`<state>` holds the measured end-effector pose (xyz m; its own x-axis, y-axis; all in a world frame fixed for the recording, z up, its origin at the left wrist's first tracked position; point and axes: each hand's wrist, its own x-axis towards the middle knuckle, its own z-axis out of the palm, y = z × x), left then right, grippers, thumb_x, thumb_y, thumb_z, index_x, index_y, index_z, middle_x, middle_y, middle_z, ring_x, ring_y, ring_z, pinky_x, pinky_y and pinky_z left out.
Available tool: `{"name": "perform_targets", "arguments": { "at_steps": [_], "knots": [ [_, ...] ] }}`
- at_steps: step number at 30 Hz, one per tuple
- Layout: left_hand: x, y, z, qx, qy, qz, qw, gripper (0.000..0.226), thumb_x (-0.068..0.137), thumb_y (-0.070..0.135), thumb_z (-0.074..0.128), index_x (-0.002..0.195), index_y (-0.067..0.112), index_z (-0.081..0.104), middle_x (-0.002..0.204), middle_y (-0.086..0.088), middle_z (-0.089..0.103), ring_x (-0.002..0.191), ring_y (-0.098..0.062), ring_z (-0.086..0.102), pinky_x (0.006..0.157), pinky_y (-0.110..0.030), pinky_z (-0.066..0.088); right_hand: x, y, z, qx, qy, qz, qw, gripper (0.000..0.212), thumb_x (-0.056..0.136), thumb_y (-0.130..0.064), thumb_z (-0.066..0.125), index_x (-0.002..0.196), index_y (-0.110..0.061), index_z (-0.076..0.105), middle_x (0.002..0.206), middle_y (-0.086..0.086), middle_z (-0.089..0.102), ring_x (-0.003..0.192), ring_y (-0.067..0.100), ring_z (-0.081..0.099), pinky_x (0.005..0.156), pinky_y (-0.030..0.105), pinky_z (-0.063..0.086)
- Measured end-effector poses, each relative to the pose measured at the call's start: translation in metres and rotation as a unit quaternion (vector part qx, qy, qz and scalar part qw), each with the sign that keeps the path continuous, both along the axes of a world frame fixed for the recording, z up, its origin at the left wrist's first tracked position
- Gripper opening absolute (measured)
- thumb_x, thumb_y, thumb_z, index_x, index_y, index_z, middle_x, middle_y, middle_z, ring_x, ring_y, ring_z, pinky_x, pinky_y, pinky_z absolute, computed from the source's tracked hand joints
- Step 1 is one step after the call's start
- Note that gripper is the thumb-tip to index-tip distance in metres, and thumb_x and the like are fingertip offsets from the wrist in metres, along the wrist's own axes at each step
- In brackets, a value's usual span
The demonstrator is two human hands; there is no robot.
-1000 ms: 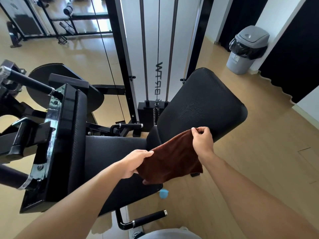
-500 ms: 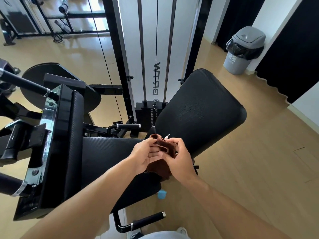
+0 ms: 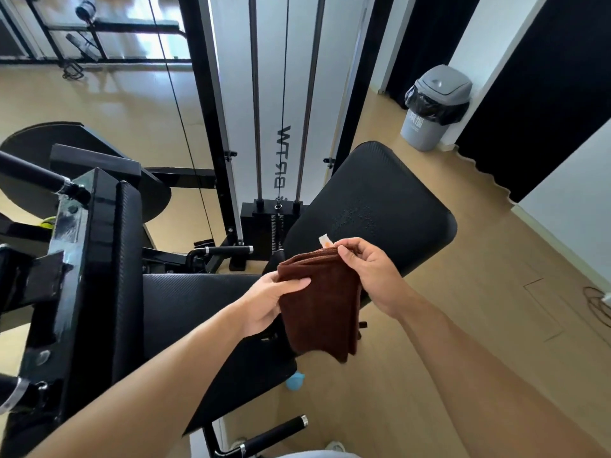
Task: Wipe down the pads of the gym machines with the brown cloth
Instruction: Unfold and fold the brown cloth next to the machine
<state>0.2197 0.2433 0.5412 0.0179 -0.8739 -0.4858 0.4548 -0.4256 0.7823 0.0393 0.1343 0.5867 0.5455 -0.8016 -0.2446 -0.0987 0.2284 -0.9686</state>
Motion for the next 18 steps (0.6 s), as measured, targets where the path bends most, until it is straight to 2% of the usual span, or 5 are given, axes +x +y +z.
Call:
{"name": "perform_targets", "arguments": {
  "at_steps": [4, 6, 9, 14, 18],
  "knots": [
    [-0.019, -0.010, 0.018, 0.024, -0.004, 0.040, 0.999, 0.032, 0.090, 0.030, 0.069, 0.116, 0.012, 0.069, 0.113, -0.013, 0.075, 0.107, -0.030, 0.071, 0.099, -0.045, 0.053, -0.017, 0.000, -0.014, 0.110, -0.024, 0.018, 0.993, 0.061, 0.088, -0.046, 0.061, 0.141, -0.017, 0.050, 0.133, 0.004, 0.067, 0.117, 0.015, 0.067, 0.094, 0.027, 0.055],
    [-0.023, -0.014, 0.025, 0.038, 0.006, 0.073, 0.997, 0.031, 0.090, 0.032, 0.070, 0.114, 0.013, 0.070, 0.111, -0.015, 0.075, 0.106, -0.034, 0.071, 0.098, -0.048, 0.053, -0.026, 0.005, -0.029, 0.135, -0.034, 0.055, 0.989, 0.073, 0.090, -0.045, 0.059, 0.153, -0.015, 0.034, 0.143, 0.002, 0.059, 0.126, 0.015, 0.062, 0.102, 0.029, 0.050],
    [-0.019, -0.017, 0.028, 0.053, 0.026, 0.106, 0.993, 0.039, 0.088, 0.031, 0.072, 0.123, 0.013, 0.067, 0.115, -0.015, 0.074, 0.109, -0.034, 0.070, 0.098, -0.051, 0.053, -0.031, 0.020, -0.054, 0.082, 0.043, 0.162, 0.982, 0.044, 0.100, -0.027, 0.060, 0.142, -0.015, 0.053, 0.136, 0.001, 0.066, 0.126, 0.014, 0.062, 0.107, 0.030, 0.046],
    [-0.018, -0.017, 0.034, 0.101, 0.057, 0.138, 0.984, 0.039, 0.092, 0.030, 0.067, 0.126, 0.012, 0.065, 0.115, -0.012, 0.075, 0.100, -0.029, 0.074, 0.076, -0.039, 0.061, -0.037, 0.039, -0.078, 0.104, 0.076, 0.219, 0.967, 0.034, 0.095, -0.022, 0.069, 0.128, -0.020, 0.067, 0.127, -0.006, 0.071, 0.122, 0.012, 0.064, 0.109, 0.032, 0.045],
    [-0.021, -0.017, 0.036, 0.123, 0.046, 0.143, 0.981, 0.040, 0.094, 0.033, 0.062, 0.127, 0.010, 0.065, 0.118, -0.013, 0.073, 0.108, -0.030, 0.070, 0.091, -0.044, 0.057, -0.049, 0.036, -0.085, 0.144, 0.034, 0.224, 0.963, 0.045, 0.091, -0.017, 0.073, 0.134, -0.012, 0.062, 0.131, 0.003, 0.069, 0.123, 0.019, 0.064, 0.109, 0.038, 0.048]
  ]
}}
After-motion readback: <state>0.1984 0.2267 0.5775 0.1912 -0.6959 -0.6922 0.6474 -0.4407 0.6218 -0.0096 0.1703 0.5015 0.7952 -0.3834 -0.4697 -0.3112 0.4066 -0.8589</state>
